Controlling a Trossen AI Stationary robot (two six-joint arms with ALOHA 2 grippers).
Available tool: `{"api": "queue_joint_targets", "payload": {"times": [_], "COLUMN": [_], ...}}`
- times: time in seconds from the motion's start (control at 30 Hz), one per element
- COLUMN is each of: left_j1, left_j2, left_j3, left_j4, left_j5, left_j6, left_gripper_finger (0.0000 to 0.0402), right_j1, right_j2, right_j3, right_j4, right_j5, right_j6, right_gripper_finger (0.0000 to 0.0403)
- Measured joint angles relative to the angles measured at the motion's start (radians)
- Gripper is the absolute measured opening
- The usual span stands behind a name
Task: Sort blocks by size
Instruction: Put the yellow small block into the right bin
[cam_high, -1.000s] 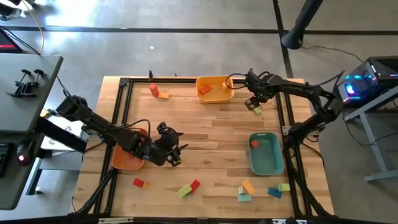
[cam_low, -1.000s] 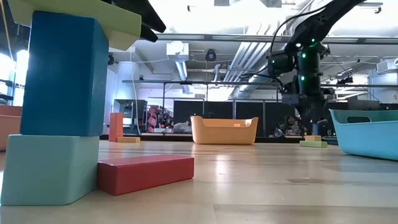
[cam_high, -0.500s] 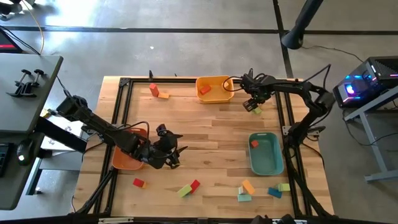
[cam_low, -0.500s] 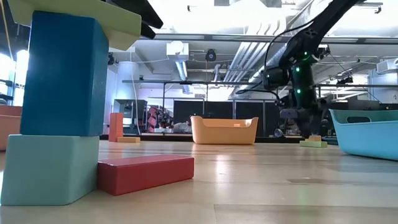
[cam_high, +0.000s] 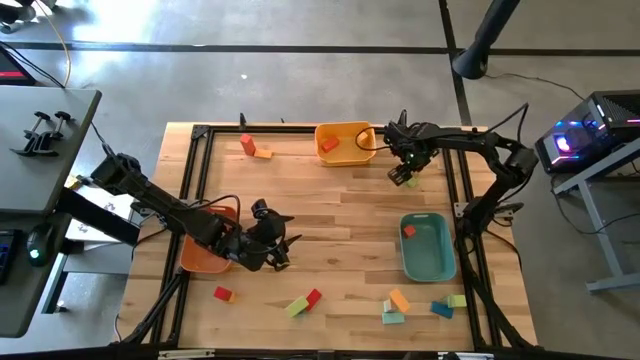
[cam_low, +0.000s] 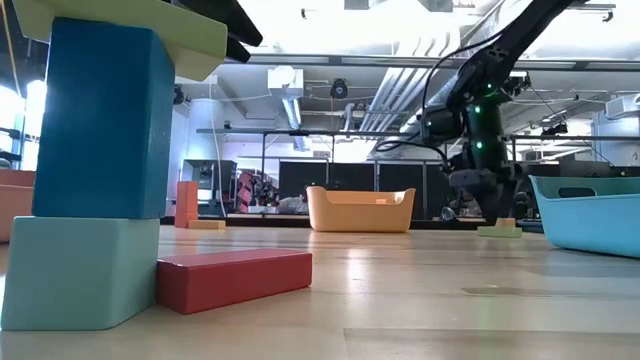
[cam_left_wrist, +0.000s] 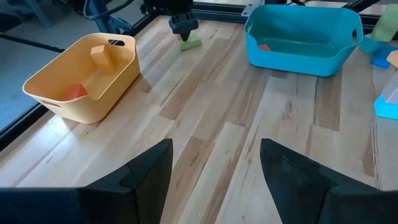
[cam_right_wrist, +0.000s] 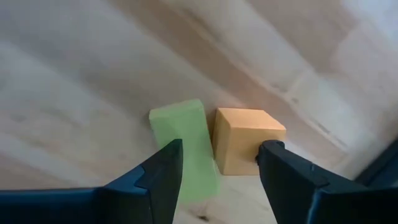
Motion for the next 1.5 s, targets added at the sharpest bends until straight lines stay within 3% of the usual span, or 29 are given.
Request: {"api": "queue_joint_targets", "payload": {"times": [0.43, 0.7, 0.93, 1.5], "left_j1": [0.000, 0.000, 0.000, 0.000], "left_j2": [0.000, 0.000, 0.000, 0.000], "left_j3": [0.000, 0.000, 0.000, 0.000], "left_j4": [0.000, 0.001, 0.000, -0.003], "left_j5": [-0.022, -0.023, -0.023, -0.023], "left_j6": [0.000, -0.008, -0.017, -0.017], "left_gripper_finger": [0.0229, 0.0229, 0.0229, 0.0229], "right_j1": [0.150, 0.129, 0.135, 0.196], "right_j2": [-0.048, -0.141, -0.134, -0.035], "right_j3": [-0.003, -0.004, -0.004, 0.001], "right_j4": [0.004, 0.033, 0.087, 0.059], "right_j5": [-0.051, -0.026, -0.109, -0.093], "right_j6": [-0.013, -0.033, -0.057, -0.114], "right_gripper_finger": [0.0195, 0.0195, 0.0195, 0.0195]}}
